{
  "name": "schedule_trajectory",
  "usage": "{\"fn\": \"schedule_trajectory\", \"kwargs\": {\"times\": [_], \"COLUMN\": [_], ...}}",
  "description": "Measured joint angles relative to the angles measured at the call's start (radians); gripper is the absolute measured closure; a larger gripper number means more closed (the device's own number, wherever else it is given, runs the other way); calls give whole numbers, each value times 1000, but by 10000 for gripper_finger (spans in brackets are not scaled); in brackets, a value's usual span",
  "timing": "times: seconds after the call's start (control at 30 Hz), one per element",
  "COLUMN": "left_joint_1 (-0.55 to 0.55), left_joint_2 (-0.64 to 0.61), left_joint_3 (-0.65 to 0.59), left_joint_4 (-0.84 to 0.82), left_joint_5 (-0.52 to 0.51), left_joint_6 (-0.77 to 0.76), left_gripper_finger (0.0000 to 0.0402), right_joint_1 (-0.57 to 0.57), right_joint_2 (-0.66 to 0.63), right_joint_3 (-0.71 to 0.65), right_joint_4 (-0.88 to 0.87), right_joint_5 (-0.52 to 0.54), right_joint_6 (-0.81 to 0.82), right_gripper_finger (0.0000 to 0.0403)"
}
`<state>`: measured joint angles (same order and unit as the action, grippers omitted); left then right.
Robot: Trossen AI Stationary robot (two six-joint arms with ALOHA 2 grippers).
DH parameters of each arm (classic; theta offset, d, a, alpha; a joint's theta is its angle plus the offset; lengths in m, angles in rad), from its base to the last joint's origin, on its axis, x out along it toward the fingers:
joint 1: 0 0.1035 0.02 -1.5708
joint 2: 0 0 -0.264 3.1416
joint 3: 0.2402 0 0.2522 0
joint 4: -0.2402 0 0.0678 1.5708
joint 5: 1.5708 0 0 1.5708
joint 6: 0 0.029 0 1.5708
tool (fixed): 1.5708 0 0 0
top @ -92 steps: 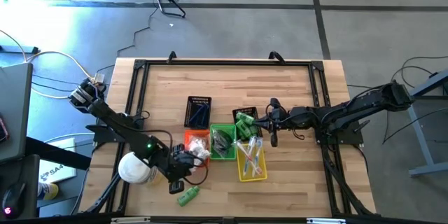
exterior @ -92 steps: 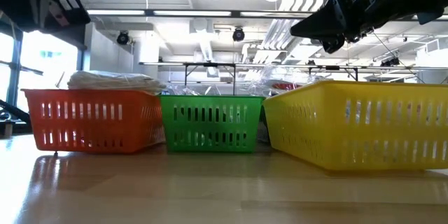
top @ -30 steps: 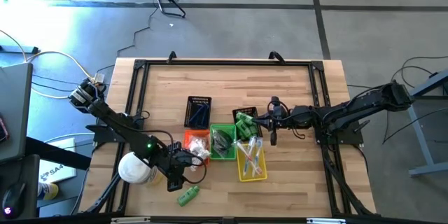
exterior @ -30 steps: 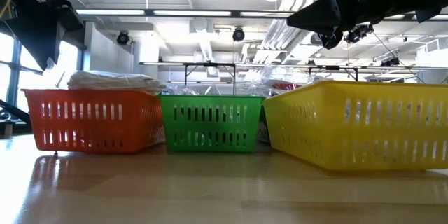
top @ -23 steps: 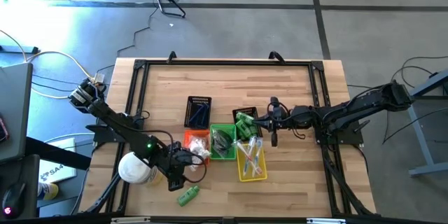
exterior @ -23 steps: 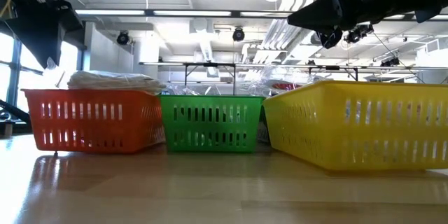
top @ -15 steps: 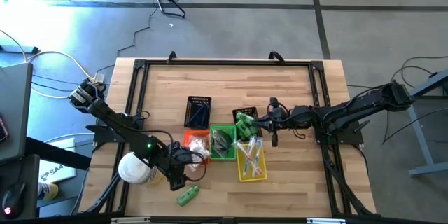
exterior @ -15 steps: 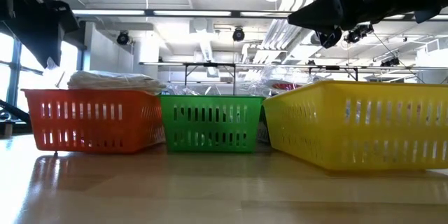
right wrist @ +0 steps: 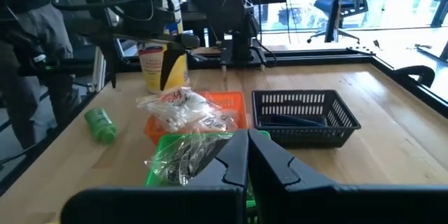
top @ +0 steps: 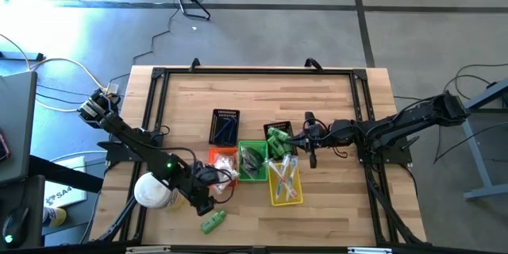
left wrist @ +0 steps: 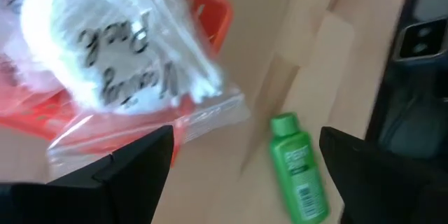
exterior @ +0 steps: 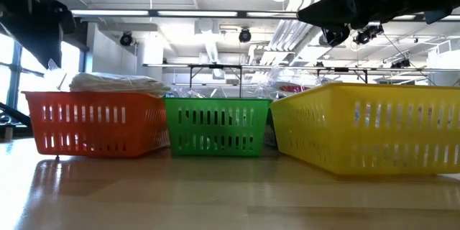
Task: Pick & Place Travel size toiletries
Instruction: Put the green shampoo into the right black bin
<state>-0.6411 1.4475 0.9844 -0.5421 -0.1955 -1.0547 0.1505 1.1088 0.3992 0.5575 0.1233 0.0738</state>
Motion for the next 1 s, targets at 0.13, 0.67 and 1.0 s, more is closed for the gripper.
{"fn": "schedule_trajectory", "kwargs": {"times": [0.13, 0.67, 1.0], "left_joint_1": [0, -1, -22], "left_joint_2": [0, 48, 161], "left_joint_3": [0, 0, 42], "left_joint_4": [58, 288, 349], "left_joint_5": [-3, 5, 77], "left_joint_6": [4, -1, -3], "left_gripper_finger": [50, 50, 50], "right_joint_1": [0, 0, 0], "right_joint_2": [0, 0, 0], "right_joint_3": [0, 0, 0], "right_joint_4": [0, 0, 0], "right_joint_5": [-29, -76, -77], "right_joint_6": [0, 0, 0], "right_gripper_finger": [400, 400, 400]}}
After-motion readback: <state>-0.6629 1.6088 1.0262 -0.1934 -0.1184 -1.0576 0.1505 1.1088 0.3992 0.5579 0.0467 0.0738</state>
